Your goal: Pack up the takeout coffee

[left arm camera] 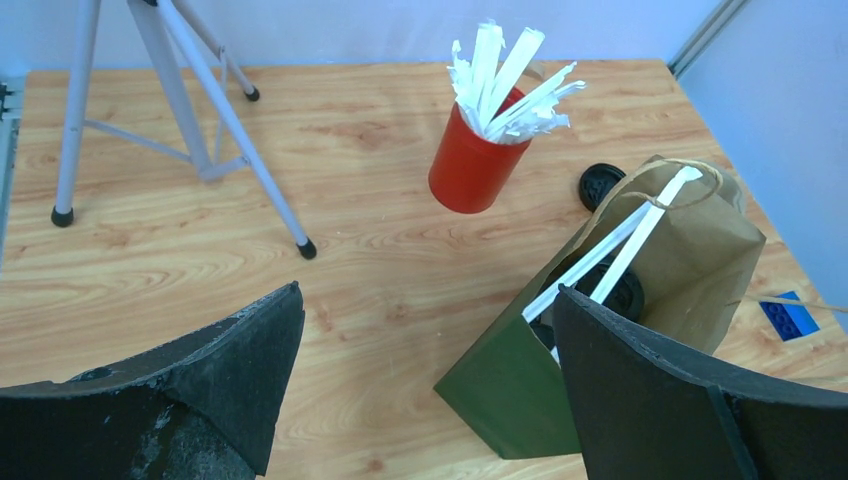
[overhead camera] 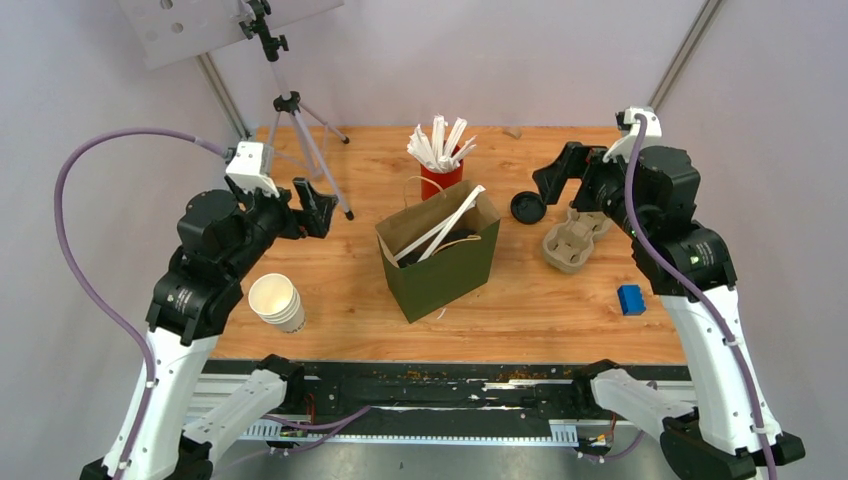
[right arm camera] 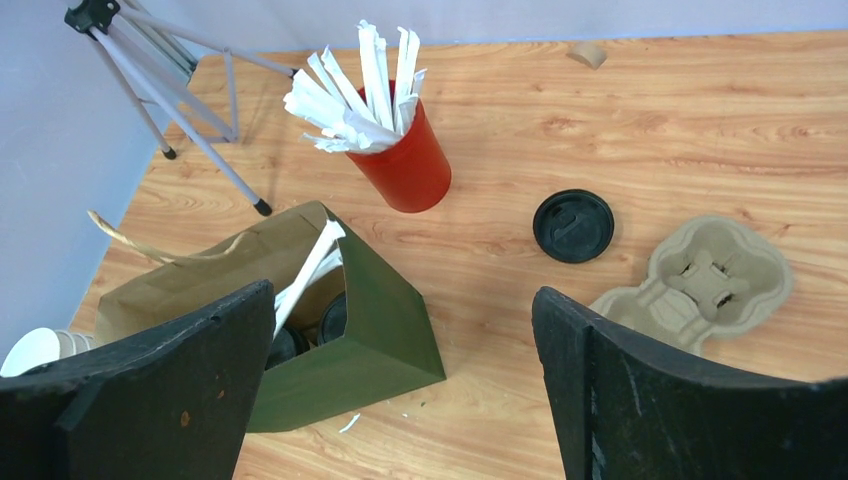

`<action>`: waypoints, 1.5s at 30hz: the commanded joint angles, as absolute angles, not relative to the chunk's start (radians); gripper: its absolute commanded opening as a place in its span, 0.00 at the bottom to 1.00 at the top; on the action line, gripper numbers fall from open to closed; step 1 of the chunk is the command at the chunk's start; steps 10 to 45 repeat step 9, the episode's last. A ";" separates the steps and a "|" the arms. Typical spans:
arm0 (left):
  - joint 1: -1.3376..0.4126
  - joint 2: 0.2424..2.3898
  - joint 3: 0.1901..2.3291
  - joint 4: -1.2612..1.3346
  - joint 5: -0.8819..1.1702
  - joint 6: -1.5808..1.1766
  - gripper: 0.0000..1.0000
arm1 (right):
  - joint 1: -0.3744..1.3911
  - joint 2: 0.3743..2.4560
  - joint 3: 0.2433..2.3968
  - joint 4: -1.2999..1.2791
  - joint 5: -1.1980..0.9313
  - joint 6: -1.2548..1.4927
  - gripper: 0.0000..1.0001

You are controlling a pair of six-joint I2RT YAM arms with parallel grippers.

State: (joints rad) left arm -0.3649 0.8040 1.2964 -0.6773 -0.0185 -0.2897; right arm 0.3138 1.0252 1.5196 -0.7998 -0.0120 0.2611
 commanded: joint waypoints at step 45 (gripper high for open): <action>-0.360 0.761 1.296 -0.626 -0.024 -0.313 1.00 | 0.318 0.983 1.504 -0.761 -0.027 0.271 1.00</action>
